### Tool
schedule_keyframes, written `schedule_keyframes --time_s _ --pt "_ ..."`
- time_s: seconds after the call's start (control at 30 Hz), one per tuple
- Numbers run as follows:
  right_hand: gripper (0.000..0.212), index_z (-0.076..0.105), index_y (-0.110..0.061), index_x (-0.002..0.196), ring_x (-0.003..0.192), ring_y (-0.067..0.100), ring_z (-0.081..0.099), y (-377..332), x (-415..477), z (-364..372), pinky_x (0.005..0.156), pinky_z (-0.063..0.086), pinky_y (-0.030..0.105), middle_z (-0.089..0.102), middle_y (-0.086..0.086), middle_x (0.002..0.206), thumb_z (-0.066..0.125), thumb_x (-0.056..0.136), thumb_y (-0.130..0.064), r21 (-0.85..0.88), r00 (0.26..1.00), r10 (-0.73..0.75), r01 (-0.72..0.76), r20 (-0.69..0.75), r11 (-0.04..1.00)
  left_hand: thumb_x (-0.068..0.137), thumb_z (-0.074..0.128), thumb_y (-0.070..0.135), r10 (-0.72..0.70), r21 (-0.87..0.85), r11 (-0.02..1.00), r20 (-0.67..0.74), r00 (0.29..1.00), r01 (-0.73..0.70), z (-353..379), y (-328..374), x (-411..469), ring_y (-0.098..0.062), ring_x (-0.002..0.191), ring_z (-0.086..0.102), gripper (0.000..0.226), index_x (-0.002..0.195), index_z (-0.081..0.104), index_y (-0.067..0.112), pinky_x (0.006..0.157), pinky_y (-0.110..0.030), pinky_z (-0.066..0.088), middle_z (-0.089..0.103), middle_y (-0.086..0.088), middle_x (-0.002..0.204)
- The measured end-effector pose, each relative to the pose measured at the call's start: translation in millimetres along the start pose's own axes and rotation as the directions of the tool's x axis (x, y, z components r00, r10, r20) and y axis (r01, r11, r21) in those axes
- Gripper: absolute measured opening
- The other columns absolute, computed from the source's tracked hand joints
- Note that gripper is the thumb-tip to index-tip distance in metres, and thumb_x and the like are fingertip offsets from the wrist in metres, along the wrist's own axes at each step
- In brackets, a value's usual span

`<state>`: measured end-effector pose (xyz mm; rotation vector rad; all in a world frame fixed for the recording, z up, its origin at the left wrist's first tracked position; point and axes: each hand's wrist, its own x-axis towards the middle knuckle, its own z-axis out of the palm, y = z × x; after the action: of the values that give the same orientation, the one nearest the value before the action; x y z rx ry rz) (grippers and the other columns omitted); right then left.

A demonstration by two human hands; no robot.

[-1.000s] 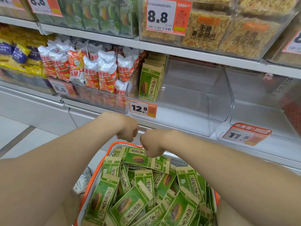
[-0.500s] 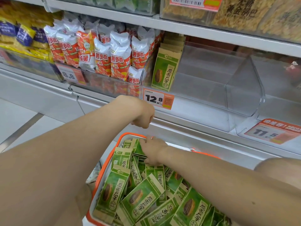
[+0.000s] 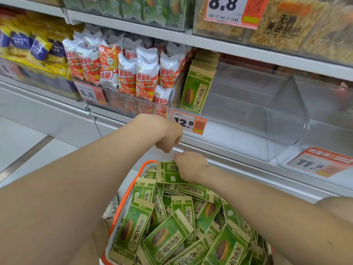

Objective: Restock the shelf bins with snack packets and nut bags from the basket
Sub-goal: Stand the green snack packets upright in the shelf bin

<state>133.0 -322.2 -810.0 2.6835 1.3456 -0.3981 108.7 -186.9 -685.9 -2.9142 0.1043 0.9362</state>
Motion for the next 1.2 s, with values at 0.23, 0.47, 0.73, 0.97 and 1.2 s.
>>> schedule_keyframes --time_s 0.23,0.47,0.73,0.97,1.2 --pt "0.025 0.06 -0.021 0.079 0.078 0.034 0.061 11 -22 -46 0.068 0.055 0.043 0.067 0.009 0.083 0.037 0.084 -0.027 0.411 0.97 0.141 -0.049 -0.196 0.91 0.085 0.071 0.07 -0.068 -0.115 0.991 0.024 0.997 0.071 -4 -9 -17 -0.025 0.123 0.061 0.083 0.148 0.049 0.02 0.106 -0.047 0.051 0.06 0.0 0.138" --pt "0.03 0.066 -0.024 0.088 0.079 0.022 0.058 23 -50 -64 0.07 0.044 0.035 0.066 -0.002 0.075 0.036 0.09 -0.023 0.649 0.867 0.273 0.073 -0.417 0.758 0.107 0.056 0.036 -0.138 -0.65 0.76 -0.19 0.972 -0.019 -17 2 -36 -0.026 0.071 0.075 0.032 0.108 0.068 0.007 0.057 -0.033 0.062 0.075 -0.015 0.092" --pt "0.021 0.067 -0.028 0.104 0.091 0.008 0.066 27 -87 -108 0.08 0.053 0.03 0.071 -0.012 0.095 0.059 0.098 -0.046 0.656 0.808 0.132 0.358 -0.574 0.664 0.1 0.058 -0.004 -0.373 -0.988 0.043 -0.157 0.914 -0.152 -28 21 -43 -0.027 0.064 0.076 0.014 0.107 0.07 -0.009 0.057 -0.037 0.063 0.074 -0.023 0.084" --pt "0.037 0.058 -0.027 0.076 0.063 0.009 0.054 51 -86 -126 0.064 0.039 0.034 0.058 -0.01 0.064 0.048 0.109 -0.039 0.518 0.649 0.218 0.315 -0.729 0.795 0.109 0.053 0.017 -0.341 -0.874 -0.394 -0.15 0.928 -0.286 -37 32 -46 -0.012 0.055 0.066 0.025 0.111 0.068 -0.003 0.055 -0.029 0.061 0.069 -0.008 0.07" --pt "0.067 0.063 -0.004 0.071 0.072 0.041 0.067 49 -73 -127 0.07 0.057 0.057 0.069 0.016 0.068 0.041 0.098 -0.061 0.864 0.709 0.536 0.215 -0.458 0.454 0.106 0.058 0.045 -0.389 -0.914 -0.007 -0.372 0.843 -0.406 -26 43 -37 -0.026 0.1 0.076 0.04 0.099 0.081 0.012 0.1 -0.047 0.057 0.081 -0.003 0.097"
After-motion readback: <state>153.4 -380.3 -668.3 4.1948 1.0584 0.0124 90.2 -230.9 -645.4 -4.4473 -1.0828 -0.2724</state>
